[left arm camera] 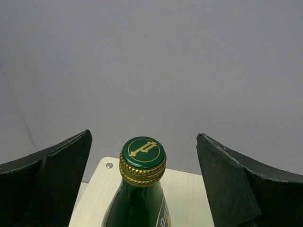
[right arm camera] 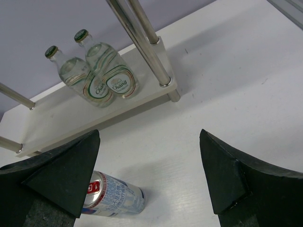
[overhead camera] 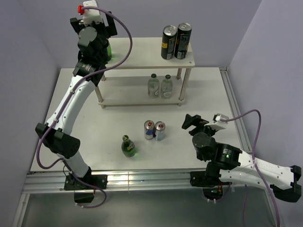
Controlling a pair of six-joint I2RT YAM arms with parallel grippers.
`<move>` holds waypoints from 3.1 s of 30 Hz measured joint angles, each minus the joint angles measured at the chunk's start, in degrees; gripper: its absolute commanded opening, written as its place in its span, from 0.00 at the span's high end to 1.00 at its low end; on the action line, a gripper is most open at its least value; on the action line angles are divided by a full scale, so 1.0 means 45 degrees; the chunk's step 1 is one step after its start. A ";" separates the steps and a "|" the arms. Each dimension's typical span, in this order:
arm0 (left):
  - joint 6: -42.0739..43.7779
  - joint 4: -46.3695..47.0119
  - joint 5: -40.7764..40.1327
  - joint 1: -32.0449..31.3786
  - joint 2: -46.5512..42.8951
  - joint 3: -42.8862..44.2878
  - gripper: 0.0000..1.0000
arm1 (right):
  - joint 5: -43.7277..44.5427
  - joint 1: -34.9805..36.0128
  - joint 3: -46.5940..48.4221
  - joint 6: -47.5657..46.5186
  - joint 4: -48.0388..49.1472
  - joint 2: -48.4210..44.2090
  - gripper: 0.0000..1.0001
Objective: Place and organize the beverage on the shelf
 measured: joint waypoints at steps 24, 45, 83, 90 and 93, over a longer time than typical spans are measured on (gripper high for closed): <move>-0.3453 -0.5479 -0.0831 -0.5513 -0.7703 -0.5931 0.01 | -0.0010 0.0000 -0.0005 0.0500 -0.0554 0.0034 0.03; -1.1642 -0.9573 -0.1957 -1.0370 -1.1385 -1.4411 0.01 | -0.4163 0.0146 0.1030 0.0005 -0.2429 -0.0189 0.01; -1.5480 -0.9962 -0.5673 -1.1390 -0.7805 -1.5018 1.00 | -0.3521 0.0165 0.0704 0.1899 -0.4609 -0.1928 0.04; -1.4897 -1.1536 -0.5780 -1.1390 -0.6873 -1.3143 1.00 | -0.3434 0.0165 0.0661 0.1982 -0.4658 -0.2113 0.04; -1.3624 -1.1477 -0.6198 -1.1361 -0.6849 -1.1812 1.00 | -0.3381 0.0165 0.0636 0.1982 -0.4658 -0.2259 0.04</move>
